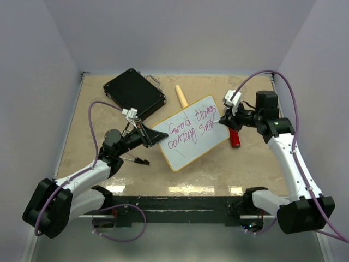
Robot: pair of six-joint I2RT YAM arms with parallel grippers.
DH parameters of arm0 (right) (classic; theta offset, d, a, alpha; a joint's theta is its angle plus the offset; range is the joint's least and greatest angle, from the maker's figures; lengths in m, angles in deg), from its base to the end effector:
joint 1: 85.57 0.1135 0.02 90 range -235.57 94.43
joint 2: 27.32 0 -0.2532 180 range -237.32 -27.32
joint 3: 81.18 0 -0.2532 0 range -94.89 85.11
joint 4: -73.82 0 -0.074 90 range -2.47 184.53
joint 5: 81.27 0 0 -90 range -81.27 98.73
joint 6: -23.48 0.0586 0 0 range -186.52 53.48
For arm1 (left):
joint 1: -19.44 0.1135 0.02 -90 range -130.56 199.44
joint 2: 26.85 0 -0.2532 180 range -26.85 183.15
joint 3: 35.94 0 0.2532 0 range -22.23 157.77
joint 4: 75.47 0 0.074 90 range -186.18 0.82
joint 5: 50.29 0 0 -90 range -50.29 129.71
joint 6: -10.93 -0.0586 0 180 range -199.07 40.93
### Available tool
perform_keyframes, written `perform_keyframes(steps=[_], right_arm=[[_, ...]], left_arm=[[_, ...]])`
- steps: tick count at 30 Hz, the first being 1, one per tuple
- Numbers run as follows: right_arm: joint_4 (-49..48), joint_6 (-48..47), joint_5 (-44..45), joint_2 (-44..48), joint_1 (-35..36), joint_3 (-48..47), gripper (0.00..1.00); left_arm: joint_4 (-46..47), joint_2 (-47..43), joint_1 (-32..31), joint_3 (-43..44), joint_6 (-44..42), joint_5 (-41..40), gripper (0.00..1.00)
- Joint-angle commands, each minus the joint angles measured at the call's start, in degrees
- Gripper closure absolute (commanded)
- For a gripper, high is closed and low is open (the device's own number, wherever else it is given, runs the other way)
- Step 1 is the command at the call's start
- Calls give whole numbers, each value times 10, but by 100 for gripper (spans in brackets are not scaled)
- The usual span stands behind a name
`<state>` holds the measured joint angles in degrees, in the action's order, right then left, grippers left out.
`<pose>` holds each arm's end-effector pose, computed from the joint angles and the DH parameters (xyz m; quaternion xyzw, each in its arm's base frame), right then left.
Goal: Write a sentence on the whiteboard
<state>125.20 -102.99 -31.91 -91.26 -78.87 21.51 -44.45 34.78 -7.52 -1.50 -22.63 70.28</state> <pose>0.2423 0.0669 0.3266 -0.4516 0.7278 0.1961 0.4774 0.2085 -0.1395 0.2289 0.0185 0.6862 -0.6031 0.4062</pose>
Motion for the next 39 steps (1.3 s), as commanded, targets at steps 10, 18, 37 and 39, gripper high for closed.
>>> perform_keyframes(steps=[10, 18, 37, 39], right_arm=[[-62, 37, 24, -3, -1, -21, 100], [38, -40, 10, 0, 0, -11, 100], [-7, 8, 57, -3, 0, -14, 100], [-12, 15, 90, 0, -1, -11, 100]], left_arm=[[96, -19, 2, 9, 12, 17, 100], [98, -15, 6, 11, 12, 19, 100], [98, -16, 6, 11, 11, 22, 100], [98, -16, 6, 11, 11, 22, 100]])
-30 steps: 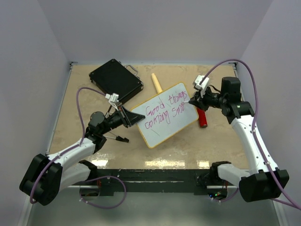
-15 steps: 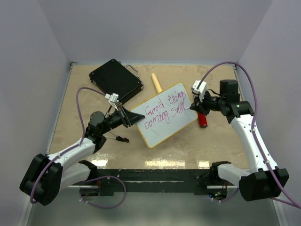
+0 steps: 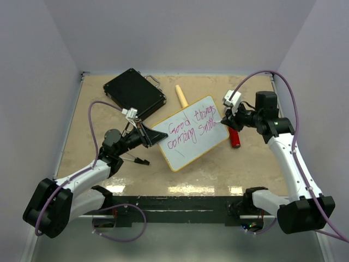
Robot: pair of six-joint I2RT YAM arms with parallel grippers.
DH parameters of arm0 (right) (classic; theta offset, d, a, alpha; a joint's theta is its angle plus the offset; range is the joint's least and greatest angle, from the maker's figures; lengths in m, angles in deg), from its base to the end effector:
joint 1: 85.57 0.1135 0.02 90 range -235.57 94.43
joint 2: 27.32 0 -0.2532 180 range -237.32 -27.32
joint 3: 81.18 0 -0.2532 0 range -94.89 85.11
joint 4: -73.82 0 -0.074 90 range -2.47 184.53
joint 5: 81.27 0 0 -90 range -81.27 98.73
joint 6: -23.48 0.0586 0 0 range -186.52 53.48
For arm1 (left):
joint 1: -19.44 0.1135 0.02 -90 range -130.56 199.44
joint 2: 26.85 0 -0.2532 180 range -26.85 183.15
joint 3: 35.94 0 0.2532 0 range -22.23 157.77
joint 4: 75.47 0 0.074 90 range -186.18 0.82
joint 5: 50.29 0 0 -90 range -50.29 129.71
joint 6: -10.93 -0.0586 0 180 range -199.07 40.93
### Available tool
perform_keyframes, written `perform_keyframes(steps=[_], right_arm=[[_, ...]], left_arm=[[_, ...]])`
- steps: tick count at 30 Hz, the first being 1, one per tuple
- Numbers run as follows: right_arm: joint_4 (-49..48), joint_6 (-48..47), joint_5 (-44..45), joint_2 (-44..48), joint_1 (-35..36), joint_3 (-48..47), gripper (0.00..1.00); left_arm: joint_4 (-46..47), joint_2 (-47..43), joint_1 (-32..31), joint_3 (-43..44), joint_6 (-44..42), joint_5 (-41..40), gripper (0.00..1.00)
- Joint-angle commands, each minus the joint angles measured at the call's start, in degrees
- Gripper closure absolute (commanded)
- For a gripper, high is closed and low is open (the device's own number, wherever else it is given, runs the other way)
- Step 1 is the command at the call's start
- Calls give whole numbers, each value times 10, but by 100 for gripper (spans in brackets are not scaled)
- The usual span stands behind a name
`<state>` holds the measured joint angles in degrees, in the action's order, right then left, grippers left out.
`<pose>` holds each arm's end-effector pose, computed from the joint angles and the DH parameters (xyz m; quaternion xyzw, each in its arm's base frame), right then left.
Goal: Write a sentence on the whiteboard
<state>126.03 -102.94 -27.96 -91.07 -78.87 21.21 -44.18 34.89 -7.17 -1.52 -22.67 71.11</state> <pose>0.2429 0.0638 0.3262 -0.4415 0.7442 0.1678 0.4723 0.2088 -0.1387 0.2289 0.0224 0.6855 -0.6047 0.4048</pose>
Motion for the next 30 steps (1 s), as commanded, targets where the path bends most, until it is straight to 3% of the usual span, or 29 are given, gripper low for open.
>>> perform_keyframes(steps=[1, 8, 14, 20, 27, 29, 30], right_arm=[[-28, 17, 58, 3, -1, -6, 100], [-75, 48, 35, -2, 0, -10, 100], [-16, 1, -22, -20, 1, -12, 100], [33, -21, 39, -11, 1, 4, 100], [-68, 56, 101, 6, 1, -14, 100], [-74, 57, 67, 12, 0, -29, 100], [-43, 45, -14, 12, 0, -39, 100]], left_arm=[[96, -17, 2, 11, 11, 14, 100], [106, -8, 2, 10, 16, 18, 100], [96, -18, 2, 9, 11, 15, 100], [100, -10, 2, 12, 11, 16, 100], [105, -6, 2, 13, 15, 18, 100], [92, -14, 2, 12, 12, 16, 100], [89, -16, 2, 13, 7, 14, 100]])
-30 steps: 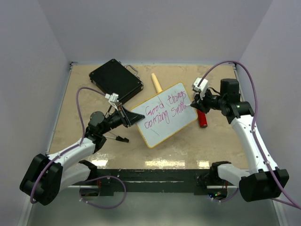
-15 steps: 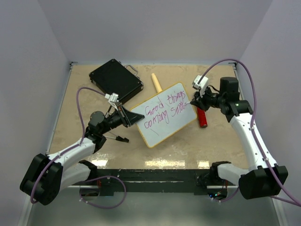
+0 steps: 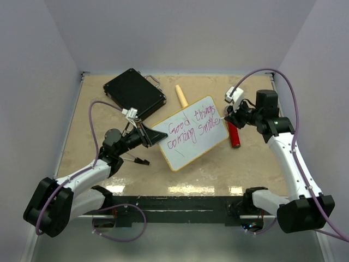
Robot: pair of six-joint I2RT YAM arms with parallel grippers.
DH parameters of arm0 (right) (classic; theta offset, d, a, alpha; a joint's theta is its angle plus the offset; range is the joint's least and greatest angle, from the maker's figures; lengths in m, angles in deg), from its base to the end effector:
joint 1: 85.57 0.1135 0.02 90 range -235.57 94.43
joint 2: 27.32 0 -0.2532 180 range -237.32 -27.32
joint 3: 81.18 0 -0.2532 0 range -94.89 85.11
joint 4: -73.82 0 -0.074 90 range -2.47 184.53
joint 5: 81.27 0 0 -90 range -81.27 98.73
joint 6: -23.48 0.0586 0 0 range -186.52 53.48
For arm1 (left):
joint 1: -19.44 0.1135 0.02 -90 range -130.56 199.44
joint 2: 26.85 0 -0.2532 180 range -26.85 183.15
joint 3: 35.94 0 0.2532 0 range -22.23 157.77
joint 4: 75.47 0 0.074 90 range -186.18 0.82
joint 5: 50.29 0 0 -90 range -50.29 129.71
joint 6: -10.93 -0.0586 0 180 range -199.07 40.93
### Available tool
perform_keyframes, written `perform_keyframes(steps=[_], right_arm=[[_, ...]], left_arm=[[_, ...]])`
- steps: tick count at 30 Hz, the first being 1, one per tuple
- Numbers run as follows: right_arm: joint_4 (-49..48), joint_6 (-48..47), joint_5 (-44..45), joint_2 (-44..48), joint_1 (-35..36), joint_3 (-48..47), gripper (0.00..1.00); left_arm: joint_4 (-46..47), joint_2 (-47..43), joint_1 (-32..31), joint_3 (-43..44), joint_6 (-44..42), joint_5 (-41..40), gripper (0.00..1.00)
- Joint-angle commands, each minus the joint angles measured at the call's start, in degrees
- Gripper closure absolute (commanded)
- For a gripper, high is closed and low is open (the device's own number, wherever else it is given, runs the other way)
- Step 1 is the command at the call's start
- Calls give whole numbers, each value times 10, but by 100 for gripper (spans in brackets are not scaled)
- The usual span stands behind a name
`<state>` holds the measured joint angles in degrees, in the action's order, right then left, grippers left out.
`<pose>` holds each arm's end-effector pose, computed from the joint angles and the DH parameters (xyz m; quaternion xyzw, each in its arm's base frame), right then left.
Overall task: Write a sentence on the whiteboard
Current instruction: Write a sentence on the whiteboard, then put down the whiteboard on the whiteboard stand.
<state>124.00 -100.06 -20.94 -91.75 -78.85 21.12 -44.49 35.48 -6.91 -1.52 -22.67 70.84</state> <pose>0.2519 0.0589 0.3250 -0.4050 0.7726 0.1226 0.4733 0.2107 -0.1382 0.2259 0.0163 0.6905 -0.6007 0.4027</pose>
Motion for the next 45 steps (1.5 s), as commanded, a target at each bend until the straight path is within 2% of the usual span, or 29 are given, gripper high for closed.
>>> perform_keyframes(steps=[1, 4, 5, 10, 16, 25, 29, 36, 45], right_arm=[[6, -6, -151, 13, 0, -59, 100], [112, -129, -279, 4, -1, -83, 100], [123, -130, -281, 9, 0, -81, 100], [-1, -37, -221, 61, -1, -17, 100], [-11, -39, -235, 75, -14, -9, 100], [-8, -43, -302, 95, -55, -11, 100], [-10, -41, -303, 105, -58, -5, 100], [-25, -32, -304, 122, -58, 9, 100], [-65, -7, -300, 130, -58, 45, 100]], left_arm=[[88, -24, 0, 12, 6, 16, 100], [81, -26, 0, 12, 0, 14, 100], [81, -26, 0, 12, -1, 15, 100], [66, -19, 1, 19, -20, 16, 100], [23, -20, 2, 38, -56, 14, 100], [-94, -54, 8, 79, -153, 3, 100], [-139, -71, 9, 97, -183, -4, 100], [-231, -115, 22, 120, -236, -56, 100], [-407, -208, 31, 181, -288, -157, 100]])
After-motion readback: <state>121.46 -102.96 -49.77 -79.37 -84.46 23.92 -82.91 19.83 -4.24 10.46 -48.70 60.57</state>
